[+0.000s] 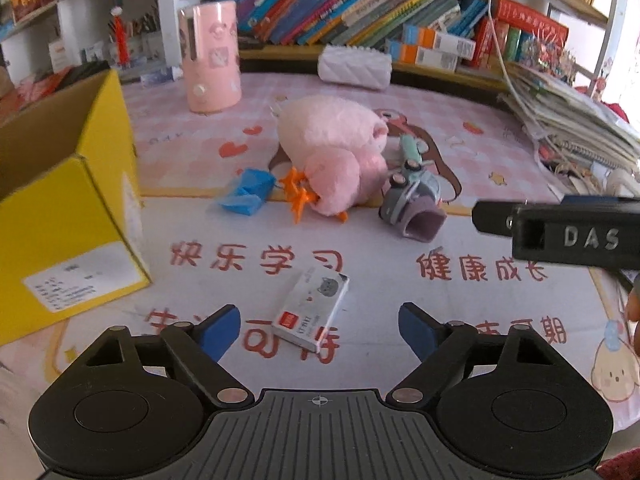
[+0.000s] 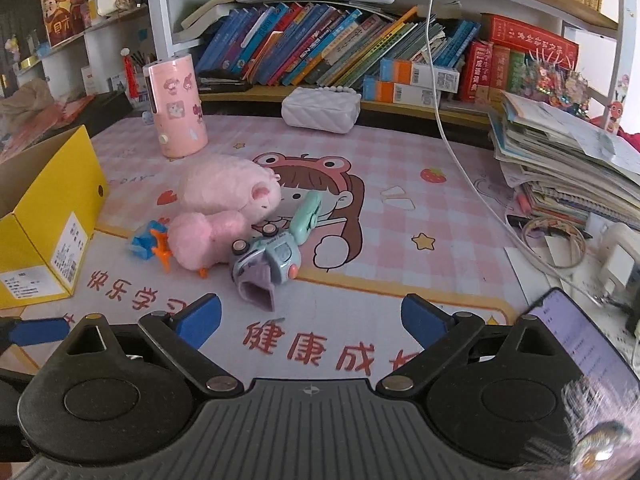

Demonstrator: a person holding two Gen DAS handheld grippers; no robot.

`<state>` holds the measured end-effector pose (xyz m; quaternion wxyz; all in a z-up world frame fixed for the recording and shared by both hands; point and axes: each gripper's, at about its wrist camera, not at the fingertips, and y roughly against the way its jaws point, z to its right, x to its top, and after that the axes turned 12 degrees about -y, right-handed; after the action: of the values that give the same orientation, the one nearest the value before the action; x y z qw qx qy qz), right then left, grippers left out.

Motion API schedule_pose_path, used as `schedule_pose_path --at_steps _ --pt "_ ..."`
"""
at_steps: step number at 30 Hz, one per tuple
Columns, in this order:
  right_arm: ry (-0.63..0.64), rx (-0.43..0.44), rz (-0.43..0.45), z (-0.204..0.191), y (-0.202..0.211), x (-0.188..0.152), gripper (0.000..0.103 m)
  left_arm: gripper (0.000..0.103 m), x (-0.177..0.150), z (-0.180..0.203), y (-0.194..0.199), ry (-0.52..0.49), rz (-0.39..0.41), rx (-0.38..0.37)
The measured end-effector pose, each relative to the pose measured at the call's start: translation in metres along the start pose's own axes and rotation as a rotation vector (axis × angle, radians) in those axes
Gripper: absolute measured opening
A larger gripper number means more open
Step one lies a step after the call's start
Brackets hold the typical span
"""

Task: Organize objects
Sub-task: 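Grasp the small white-and-red card box with the left tool, then grasp the blue toy truck with the right tool while the left tool holds the card box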

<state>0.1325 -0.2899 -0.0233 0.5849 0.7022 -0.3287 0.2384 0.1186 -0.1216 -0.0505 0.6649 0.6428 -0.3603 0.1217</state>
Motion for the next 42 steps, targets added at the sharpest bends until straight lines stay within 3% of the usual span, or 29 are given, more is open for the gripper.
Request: schedule_pose_path --at_steps 4,10,13,15,20,33,39,42 --pt "0.006 0.013 0.001 0.004 -0.008 0.006 0.098 0.084 0.003 0.003 -0.015 -0.005 -0.028 -0.012" --pt "0.012 0.018 -0.002 0.008 -0.02 0.016 0.098 0.068 0.005 0.004 -0.028 -0.015 -0.053 0.0" --pt "0.01 0.022 -0.004 0.01 -0.025 0.019 0.098 0.055 0.006 0.005 -0.028 -0.034 -0.048 0.024" --pt "0.009 0.025 -0.004 0.01 -0.029 0.021 0.098 0.039 0.007 0.005 -0.028 -0.055 -0.038 0.032" --pt "0.015 0.045 -0.006 0.006 -0.037 0.023 0.098 0.028 0.008 0.005 -0.026 -0.086 -0.034 0.011" --pt "0.126 0.101 -0.036 -0.018 -0.074 0.02 0.1 0.028 0.014 -0.022 0.0 0.043 0.019 -0.026" --pt "0.223 0.13 -0.08 -0.027 -0.099 0.021 0.096 0.028 0.012 -0.031 0.011 0.07 0.032 -0.018" --pt "0.253 0.134 -0.116 -0.029 -0.108 0.019 0.087 0.028 0.012 -0.032 0.014 0.069 0.044 -0.02"
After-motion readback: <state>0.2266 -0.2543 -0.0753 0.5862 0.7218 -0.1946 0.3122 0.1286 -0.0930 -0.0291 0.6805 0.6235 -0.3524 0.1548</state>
